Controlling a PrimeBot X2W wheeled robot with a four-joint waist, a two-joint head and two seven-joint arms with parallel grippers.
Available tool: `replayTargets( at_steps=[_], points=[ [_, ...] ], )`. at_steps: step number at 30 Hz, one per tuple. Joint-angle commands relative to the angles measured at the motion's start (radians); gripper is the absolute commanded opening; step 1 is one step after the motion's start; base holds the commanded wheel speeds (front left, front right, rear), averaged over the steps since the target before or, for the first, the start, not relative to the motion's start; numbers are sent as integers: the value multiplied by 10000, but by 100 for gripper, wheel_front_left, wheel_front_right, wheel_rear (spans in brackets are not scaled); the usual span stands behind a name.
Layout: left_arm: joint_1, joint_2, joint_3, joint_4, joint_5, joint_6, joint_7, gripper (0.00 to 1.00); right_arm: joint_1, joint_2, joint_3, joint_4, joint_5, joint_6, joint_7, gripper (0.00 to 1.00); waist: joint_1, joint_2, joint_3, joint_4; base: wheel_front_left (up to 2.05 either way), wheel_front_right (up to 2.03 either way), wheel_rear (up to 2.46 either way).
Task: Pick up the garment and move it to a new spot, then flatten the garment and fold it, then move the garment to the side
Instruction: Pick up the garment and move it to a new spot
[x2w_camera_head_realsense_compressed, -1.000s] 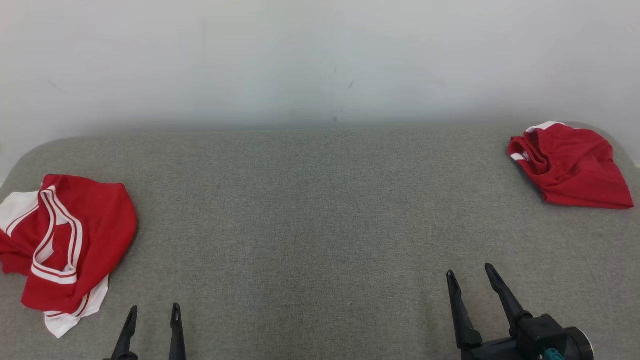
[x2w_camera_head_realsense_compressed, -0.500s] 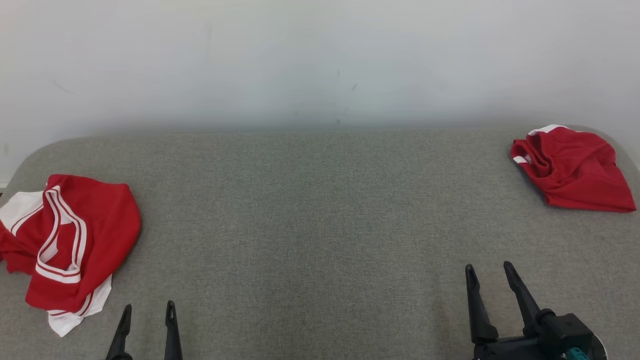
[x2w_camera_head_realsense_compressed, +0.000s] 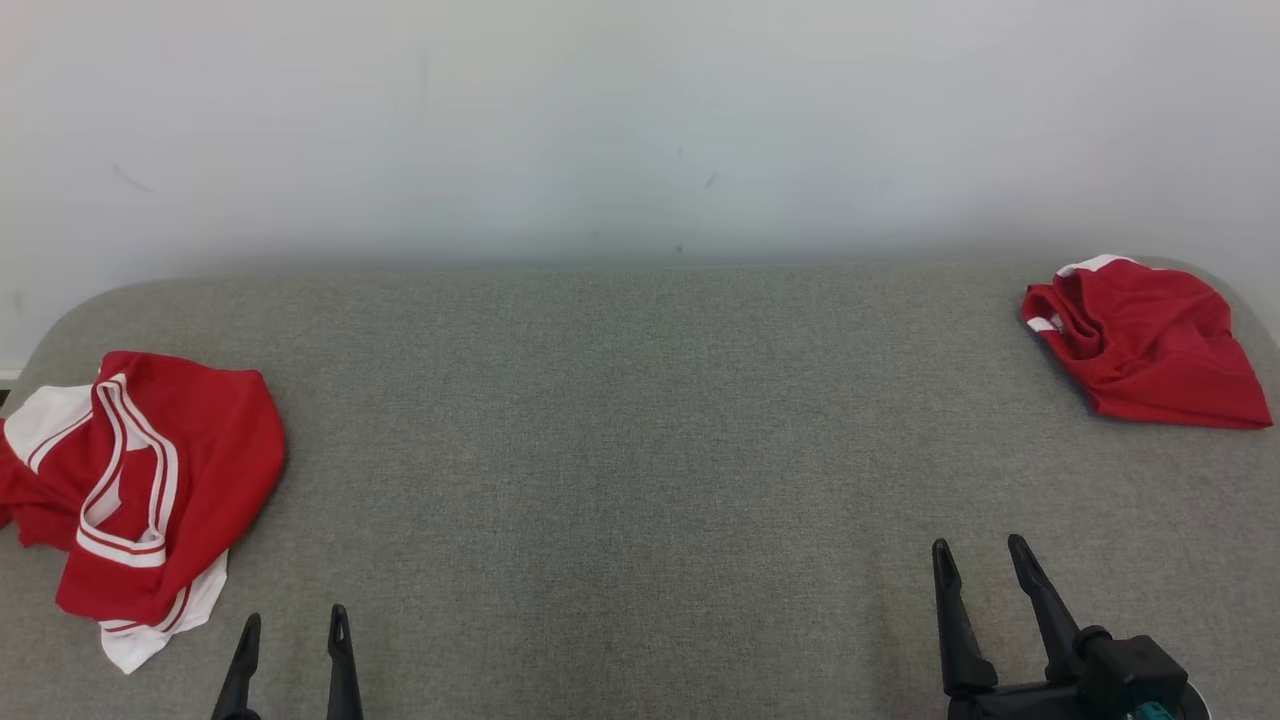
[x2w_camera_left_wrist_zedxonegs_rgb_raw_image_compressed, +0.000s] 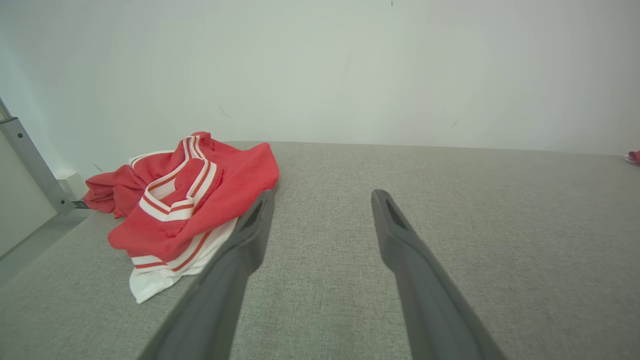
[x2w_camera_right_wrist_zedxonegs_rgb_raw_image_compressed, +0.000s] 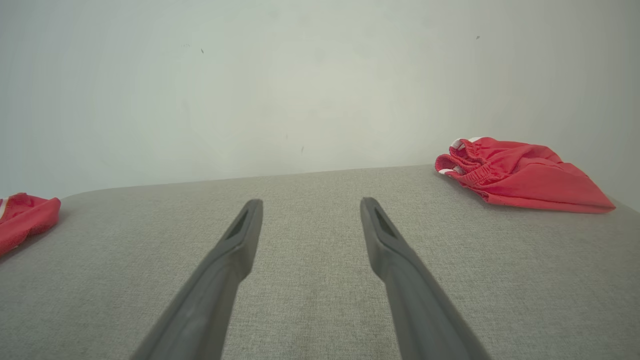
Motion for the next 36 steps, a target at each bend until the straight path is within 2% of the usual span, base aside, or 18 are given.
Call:
replayTargets(
  at_steps=[1, 12, 17, 24, 36],
  points=[
    [114, 22, 20, -11, -67, 58, -23, 100, 52, 26, -3, 24, 56, -31, -5, 100, 0, 0, 1, 8, 0, 0, 0],
    [150, 77, -14, -65, -106, 84, -23, 100, 46, 27, 11, 106, 76, -31, -5, 100, 0, 0, 65, 47, 0, 0, 0],
    [46, 121, -72, 14, -107, 75, -23, 100, 104, 27, -47, 132, 96, -31, -5, 100, 0, 0, 129, 277, 0, 0, 0],
    [-185, 211, -63, 162, -183, 96, -11, 100, 132, 25, -45, 255, 186, -31, -4, 100, 0, 0, 190, 1028, 0, 0, 0],
    [-390, 363, -72, 630, -285, 160, 24, 100, 106, 26, -79, 589, 163, -31, -5, 100, 0, 0, 164, 2885, 0, 0, 0]
  ],
)
